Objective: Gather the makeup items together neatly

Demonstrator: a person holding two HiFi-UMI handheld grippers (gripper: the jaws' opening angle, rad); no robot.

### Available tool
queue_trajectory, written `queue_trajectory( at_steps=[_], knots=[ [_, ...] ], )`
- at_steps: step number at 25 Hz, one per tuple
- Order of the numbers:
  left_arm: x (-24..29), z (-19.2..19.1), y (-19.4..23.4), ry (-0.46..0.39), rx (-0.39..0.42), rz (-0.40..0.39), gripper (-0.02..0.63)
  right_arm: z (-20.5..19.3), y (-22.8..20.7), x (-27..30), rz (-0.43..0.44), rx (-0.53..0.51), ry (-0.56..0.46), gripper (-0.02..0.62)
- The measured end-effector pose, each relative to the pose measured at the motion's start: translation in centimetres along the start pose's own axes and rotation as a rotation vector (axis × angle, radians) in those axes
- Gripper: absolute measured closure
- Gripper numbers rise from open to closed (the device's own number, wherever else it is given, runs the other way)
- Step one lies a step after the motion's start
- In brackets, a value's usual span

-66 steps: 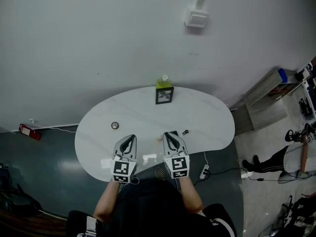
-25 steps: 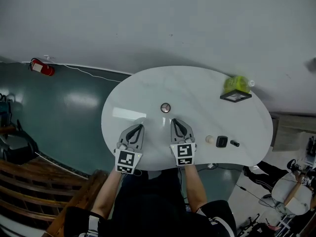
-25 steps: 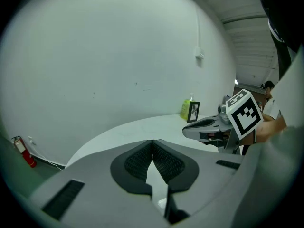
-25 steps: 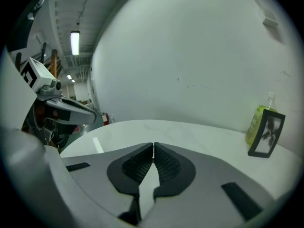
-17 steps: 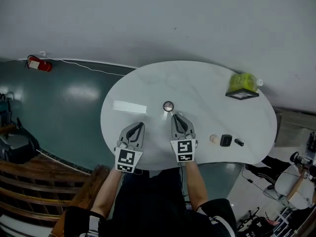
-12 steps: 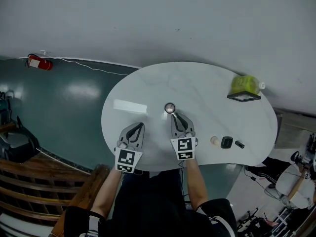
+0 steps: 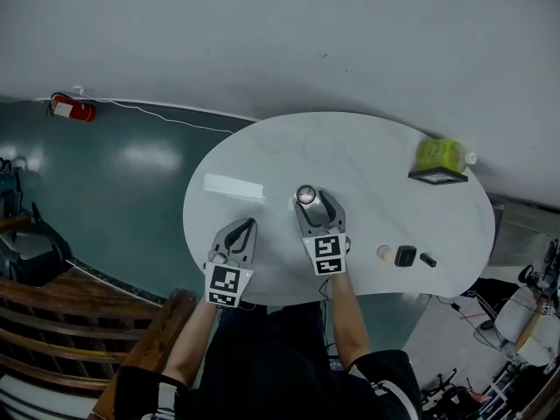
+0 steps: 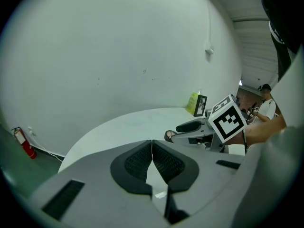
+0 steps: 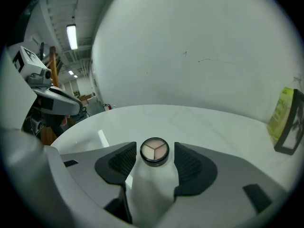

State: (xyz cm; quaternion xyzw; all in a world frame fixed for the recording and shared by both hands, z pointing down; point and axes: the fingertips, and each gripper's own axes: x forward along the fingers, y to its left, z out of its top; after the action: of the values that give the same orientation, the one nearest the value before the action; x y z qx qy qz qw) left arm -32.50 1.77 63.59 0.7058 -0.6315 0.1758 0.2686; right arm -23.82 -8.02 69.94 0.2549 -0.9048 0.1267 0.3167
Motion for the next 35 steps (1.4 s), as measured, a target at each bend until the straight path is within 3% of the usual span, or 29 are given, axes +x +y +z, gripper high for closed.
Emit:
queue_trajectory(
  at_steps=[17, 26, 35],
  knots=[
    [-1.0, -0.7, 0.9, 0.009, -0.01, 0.026, 0.586, -1.3, 0.2, 1.1, -0.028, -0.022, 0.064, 0.365],
    [-1.9, -0.5, -0.2, -0.005, 0.007, 0.023, 0.586, 0.8, -0.1, -1.5, -0.043, -0.019, -0.003, 0.367],
    [-2.8, 2.7, -4.2, -0.067, 0.079, -0.01, 0.586, 2.5, -1.7, -8.1, -0.096, -0.014, -0.065, 0.367]
  ],
)
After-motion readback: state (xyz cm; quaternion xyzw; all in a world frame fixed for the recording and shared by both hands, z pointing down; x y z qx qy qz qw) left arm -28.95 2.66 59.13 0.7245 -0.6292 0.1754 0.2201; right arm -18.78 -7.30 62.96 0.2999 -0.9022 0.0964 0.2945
